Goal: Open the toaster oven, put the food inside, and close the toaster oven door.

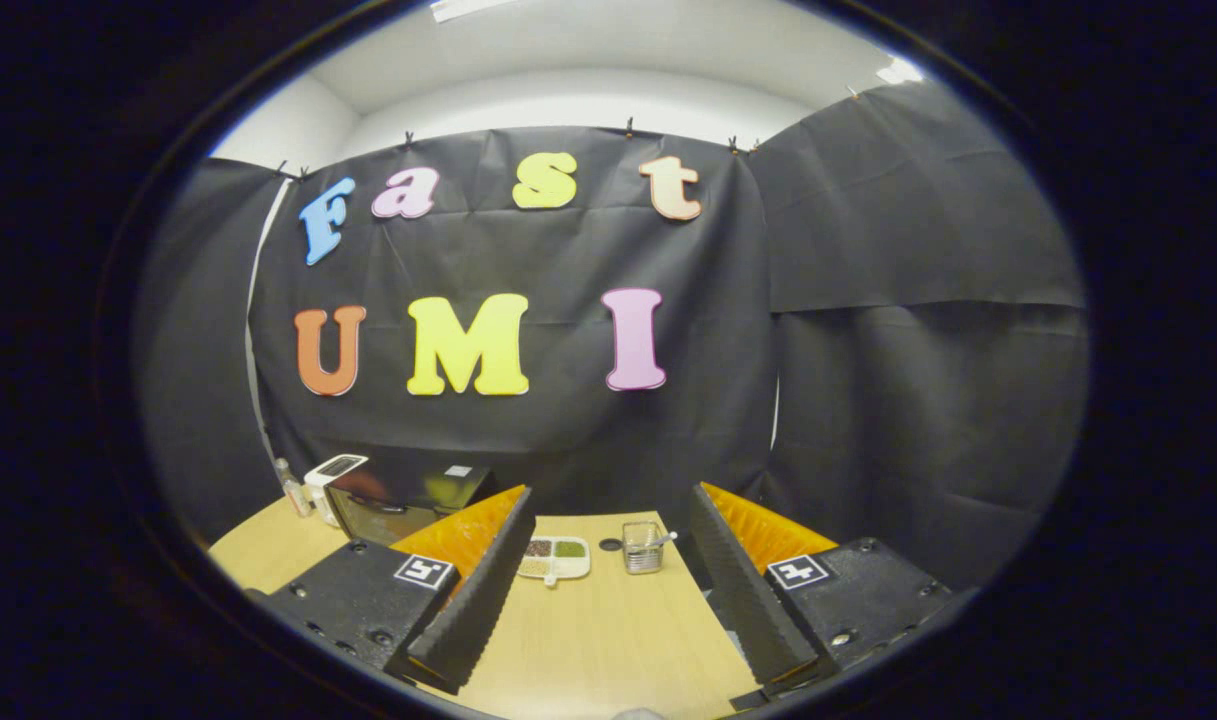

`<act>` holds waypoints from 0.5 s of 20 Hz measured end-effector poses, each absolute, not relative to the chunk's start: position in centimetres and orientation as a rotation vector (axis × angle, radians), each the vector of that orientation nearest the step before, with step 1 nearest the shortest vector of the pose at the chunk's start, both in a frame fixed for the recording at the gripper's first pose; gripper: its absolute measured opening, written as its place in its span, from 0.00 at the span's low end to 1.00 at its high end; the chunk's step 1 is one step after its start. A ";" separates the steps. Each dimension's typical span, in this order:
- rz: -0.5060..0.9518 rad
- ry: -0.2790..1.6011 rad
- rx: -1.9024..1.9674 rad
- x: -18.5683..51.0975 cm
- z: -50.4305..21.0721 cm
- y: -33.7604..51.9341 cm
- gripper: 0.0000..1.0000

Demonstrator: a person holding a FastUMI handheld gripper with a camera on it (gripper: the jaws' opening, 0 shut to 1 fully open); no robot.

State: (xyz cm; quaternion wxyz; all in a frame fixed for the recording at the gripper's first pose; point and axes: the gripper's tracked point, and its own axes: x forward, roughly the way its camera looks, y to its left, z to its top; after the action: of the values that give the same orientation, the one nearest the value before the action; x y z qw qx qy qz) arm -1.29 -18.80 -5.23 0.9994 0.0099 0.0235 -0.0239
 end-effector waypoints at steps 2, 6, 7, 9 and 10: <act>-0.061 0.053 0.030 -1.2 -5.3 -18.8 0.99; -0.055 0.058 0.071 -1.6 -5.6 -18.0 0.99; -0.058 0.061 0.069 -1.7 -5.7 -18.1 0.99; -0.074 0.054 0.078 -1.5 -5.4 -18.3 0.99; -0.073 0.057 0.084 -1.6 -5.5 -18.1 0.99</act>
State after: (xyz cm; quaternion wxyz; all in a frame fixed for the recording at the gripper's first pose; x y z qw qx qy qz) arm -1.60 -18.14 -5.53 0.9980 0.0421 0.0284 -0.0367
